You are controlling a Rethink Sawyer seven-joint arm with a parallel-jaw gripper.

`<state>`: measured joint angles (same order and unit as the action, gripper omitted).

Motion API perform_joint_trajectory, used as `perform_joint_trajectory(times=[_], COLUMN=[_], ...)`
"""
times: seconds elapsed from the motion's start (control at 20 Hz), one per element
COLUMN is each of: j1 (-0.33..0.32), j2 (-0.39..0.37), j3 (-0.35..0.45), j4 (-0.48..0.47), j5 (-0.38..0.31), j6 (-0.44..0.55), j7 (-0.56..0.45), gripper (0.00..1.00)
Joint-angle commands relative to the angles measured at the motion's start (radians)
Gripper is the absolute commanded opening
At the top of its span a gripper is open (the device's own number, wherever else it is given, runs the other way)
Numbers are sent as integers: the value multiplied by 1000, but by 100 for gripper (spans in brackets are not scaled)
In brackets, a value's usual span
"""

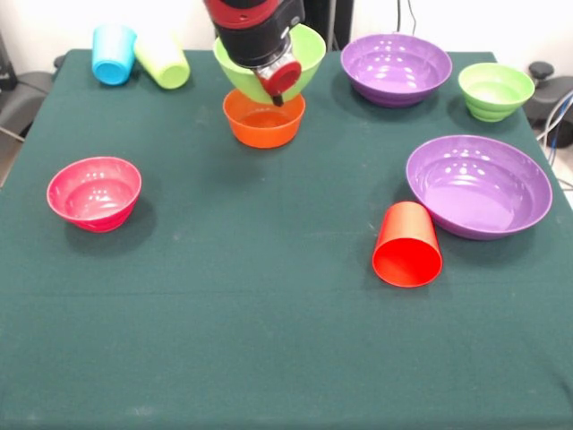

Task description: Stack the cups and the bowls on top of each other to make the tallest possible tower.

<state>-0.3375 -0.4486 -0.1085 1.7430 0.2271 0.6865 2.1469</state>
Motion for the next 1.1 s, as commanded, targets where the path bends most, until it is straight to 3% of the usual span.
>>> perform_joint_trajectory(times=[0.05, 1.1], j1=[-10, -24], j2=[121, 117], j3=[158, 164], j4=[-157, -182], j5=[-62, -120], j6=[-198, -207], j7=[-58, -52], gripper=[0, 0])
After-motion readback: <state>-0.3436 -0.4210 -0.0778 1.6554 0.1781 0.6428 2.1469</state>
